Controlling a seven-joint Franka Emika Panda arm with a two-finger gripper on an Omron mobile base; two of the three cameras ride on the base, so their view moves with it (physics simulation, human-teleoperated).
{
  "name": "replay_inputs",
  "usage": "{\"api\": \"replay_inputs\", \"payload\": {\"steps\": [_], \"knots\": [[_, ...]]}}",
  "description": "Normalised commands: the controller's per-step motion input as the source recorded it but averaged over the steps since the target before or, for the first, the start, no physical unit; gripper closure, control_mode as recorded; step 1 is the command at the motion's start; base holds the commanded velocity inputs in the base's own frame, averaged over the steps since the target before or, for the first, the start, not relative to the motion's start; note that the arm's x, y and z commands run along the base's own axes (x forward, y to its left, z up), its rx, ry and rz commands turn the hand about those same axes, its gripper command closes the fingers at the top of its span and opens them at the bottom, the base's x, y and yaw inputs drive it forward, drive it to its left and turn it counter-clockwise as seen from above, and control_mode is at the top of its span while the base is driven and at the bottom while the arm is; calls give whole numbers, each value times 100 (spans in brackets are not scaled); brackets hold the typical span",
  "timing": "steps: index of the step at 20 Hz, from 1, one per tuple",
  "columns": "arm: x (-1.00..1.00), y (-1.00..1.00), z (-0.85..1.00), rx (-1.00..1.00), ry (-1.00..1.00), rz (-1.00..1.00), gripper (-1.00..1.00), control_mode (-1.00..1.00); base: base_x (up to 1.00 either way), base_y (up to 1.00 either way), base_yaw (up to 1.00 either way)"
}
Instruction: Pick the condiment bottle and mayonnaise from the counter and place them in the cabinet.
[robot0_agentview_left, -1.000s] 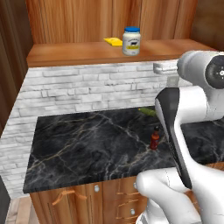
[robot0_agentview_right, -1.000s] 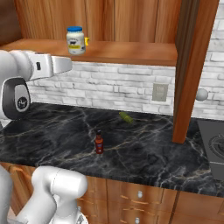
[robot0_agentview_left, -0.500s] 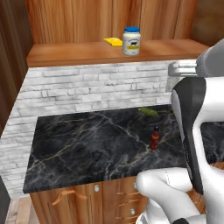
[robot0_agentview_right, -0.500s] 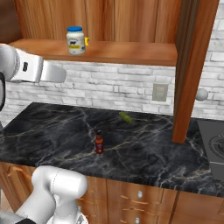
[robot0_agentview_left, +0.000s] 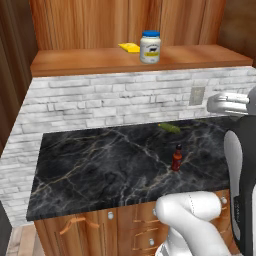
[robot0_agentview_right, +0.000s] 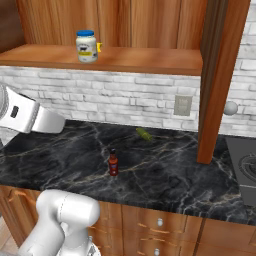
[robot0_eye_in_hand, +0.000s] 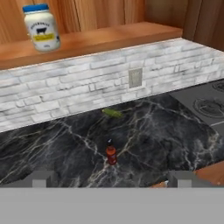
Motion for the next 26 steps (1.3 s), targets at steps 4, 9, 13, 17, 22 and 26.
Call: {"api": "replay_inputs", "payload": {"steps": [4, 9, 13, 17, 22, 26], "knots": [[0, 0, -36, 4, 13, 1, -100, -100, 0, 0, 0], [0, 0, -36, 9, 12, 5, -100, -100, 0, 0, 0], [0, 0, -26, 5, 5, 9, -100, -100, 0, 0, 0], [8, -8, -10, 2, 0, 8, -100, -100, 0, 0, 0], [9, -20, -20, 0, 0, 9, -100, -100, 0, 0, 0], [10, -10, -30, 0, 0, 7, -100, -100, 0, 0, 0]]}}
